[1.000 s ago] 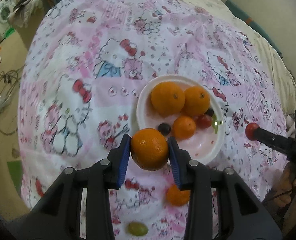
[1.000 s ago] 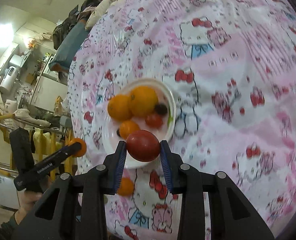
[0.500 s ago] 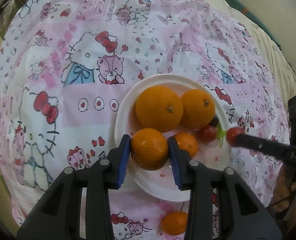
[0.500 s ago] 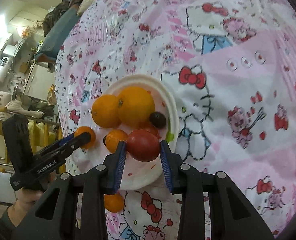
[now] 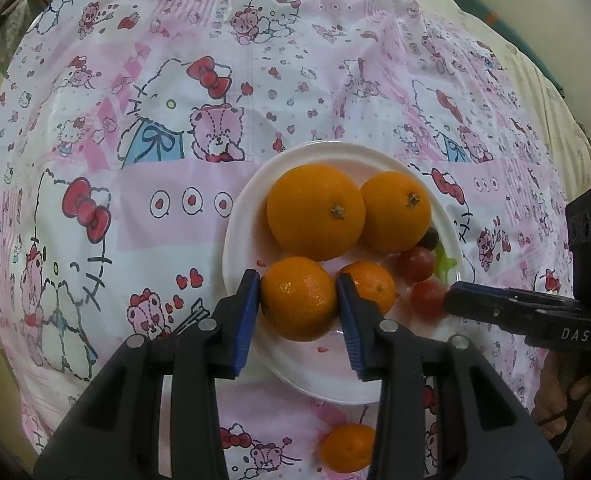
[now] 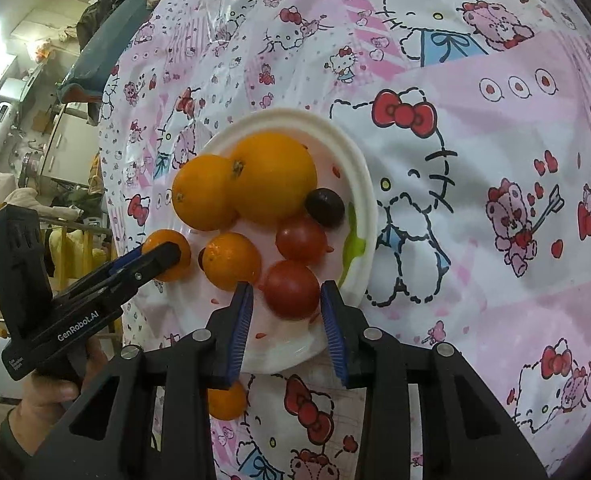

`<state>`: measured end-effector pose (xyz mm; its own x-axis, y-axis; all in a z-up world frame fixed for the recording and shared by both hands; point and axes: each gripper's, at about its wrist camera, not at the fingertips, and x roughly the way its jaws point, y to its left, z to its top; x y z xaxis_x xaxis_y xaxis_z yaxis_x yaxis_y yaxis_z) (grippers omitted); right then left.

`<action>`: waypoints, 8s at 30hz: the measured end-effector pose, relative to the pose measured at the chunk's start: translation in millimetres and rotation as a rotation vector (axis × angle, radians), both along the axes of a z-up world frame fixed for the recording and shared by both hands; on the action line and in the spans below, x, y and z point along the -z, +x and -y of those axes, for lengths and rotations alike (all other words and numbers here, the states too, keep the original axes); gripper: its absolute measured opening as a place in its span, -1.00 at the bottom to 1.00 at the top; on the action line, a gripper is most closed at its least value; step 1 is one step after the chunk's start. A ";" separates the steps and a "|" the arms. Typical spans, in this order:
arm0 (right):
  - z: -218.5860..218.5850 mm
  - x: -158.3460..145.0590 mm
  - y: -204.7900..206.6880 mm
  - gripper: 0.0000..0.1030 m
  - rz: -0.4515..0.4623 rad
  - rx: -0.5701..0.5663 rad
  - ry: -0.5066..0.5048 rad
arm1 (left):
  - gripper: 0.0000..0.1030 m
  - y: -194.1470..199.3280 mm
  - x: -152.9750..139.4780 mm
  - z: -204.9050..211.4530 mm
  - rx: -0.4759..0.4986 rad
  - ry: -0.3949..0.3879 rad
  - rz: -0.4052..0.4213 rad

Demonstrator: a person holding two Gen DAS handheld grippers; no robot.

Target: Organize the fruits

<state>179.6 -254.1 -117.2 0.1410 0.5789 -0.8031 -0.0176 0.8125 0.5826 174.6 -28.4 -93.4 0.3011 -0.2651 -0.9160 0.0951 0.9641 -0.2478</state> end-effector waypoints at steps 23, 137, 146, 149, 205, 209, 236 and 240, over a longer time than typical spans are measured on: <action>1.1 -27.9 2.0 0.06 0.092 0.016 -0.025 | 0.39 -9.8 -17.5 -4.9 -0.015 0.026 0.046; 8.3 -66.7 -79.2 -0.12 0.175 0.048 0.015 | -0.47 -119.2 -38.7 -11.3 0.065 0.126 -0.154; 19.3 -66.0 -55.1 -0.12 0.179 0.062 -0.027 | -0.47 -66.3 -45.5 6.1 0.079 0.133 -0.089; 19.3 -60.7 -41.8 -0.12 0.161 0.056 -0.024 | -0.47 -51.7 -35.6 13.1 0.080 0.136 -0.100; -7.4 -113.9 -84.8 0.86 0.478 0.033 -0.210 | 0.38 -123.9 -89.3 -14.2 -0.021 0.193 0.349; -11.8 -122.7 -112.7 0.98 0.549 0.071 -0.243 | 0.68 -133.5 -104.4 -18.7 -0.062 0.159 0.410; -32.3 -118.1 -162.0 1.00 0.645 0.145 -0.354 | 0.99 -166.9 -101.6 -22.5 -0.165 0.180 0.473; -32.7 -117.5 -160.9 1.00 0.640 0.142 -0.347 | 0.99 -166.6 -101.9 -22.5 -0.168 0.178 0.471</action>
<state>18.7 -221.4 0.3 0.6977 0.2482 -0.6721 -0.1485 0.9678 0.2032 8.0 -5.9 8.5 0.7155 -0.0309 -0.6979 -0.0025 0.9989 -0.0467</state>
